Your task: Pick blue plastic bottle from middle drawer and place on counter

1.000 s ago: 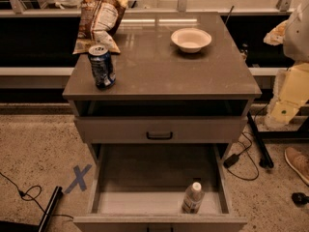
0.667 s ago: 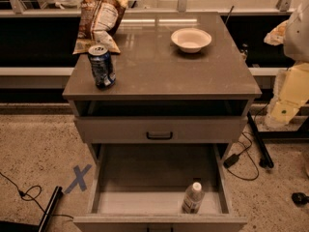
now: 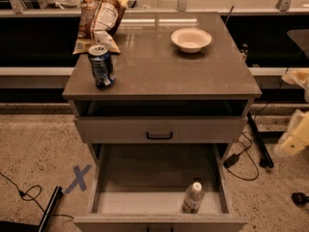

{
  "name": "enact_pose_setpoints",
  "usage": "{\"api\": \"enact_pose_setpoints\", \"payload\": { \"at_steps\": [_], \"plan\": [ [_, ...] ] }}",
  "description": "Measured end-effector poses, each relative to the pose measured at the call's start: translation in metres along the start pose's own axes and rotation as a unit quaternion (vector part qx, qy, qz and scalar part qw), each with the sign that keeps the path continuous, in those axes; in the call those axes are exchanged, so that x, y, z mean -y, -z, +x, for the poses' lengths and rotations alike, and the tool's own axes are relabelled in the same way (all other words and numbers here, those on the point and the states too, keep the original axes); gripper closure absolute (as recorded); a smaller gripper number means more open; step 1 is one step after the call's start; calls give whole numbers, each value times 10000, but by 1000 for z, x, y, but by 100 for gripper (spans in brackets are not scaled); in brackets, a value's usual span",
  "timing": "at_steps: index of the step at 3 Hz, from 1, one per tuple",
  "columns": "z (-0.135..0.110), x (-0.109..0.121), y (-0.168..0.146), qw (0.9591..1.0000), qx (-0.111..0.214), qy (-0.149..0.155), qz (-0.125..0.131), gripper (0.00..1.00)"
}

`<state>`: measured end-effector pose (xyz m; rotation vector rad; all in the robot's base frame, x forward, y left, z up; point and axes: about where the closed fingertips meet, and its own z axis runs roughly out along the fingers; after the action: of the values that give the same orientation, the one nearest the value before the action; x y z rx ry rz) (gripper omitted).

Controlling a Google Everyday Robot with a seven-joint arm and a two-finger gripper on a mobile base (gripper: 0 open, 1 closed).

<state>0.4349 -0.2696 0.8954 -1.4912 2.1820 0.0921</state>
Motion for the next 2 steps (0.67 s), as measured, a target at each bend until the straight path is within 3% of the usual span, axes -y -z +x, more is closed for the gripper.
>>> {"api": "enact_pose_setpoints", "payload": {
  "at_steps": [1,2],
  "plan": [
    [39,2,-15,9978,456,-239,427,0],
    [45,9,-13,9964,475,-247,661,0]
  ]
}}
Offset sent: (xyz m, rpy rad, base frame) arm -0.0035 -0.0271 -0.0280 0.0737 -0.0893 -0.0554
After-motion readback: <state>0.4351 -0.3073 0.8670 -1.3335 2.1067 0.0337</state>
